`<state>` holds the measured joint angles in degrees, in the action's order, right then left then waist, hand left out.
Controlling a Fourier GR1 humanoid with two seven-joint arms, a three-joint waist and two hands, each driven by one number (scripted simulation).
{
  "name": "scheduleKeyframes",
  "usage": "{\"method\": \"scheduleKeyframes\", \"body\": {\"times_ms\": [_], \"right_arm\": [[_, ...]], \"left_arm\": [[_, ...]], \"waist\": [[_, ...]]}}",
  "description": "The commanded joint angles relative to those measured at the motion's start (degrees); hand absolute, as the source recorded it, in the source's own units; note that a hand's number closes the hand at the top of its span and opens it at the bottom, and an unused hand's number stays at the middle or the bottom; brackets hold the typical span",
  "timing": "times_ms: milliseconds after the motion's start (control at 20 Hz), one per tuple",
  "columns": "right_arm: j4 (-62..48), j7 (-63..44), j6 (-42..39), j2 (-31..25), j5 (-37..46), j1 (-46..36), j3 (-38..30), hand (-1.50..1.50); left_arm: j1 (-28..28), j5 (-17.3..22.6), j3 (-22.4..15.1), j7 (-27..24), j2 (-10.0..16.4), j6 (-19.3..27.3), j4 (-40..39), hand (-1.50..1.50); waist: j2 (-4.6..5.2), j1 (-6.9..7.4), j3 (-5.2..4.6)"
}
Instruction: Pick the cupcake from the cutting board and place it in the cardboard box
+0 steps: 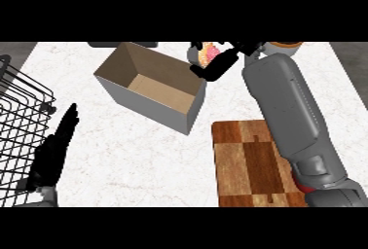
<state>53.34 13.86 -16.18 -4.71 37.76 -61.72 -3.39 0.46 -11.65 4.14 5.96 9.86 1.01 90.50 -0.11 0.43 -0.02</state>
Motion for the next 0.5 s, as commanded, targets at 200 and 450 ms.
{"method": "scheduleKeyframes", "body": {"times_ms": [200, 450], "right_arm": [[-12.44, -6.31, 6.50, 4.62, -1.05, -9.48, 4.79, 1.50], [-21.77, -6.59, 12.18, 4.68, -4.86, -11.97, 12.12, 1.50]], "left_arm": [[-0.90, -0.12, 0.12, -0.29, -0.11, -0.45, -0.26, 0.00], [-1.83, -1.09, -1.84, -0.28, -1.44, -0.57, -1.52, 0.00]], "waist": [[0.43, 1.43, -0.02], [0.63, 2.65, -0.04]]}}
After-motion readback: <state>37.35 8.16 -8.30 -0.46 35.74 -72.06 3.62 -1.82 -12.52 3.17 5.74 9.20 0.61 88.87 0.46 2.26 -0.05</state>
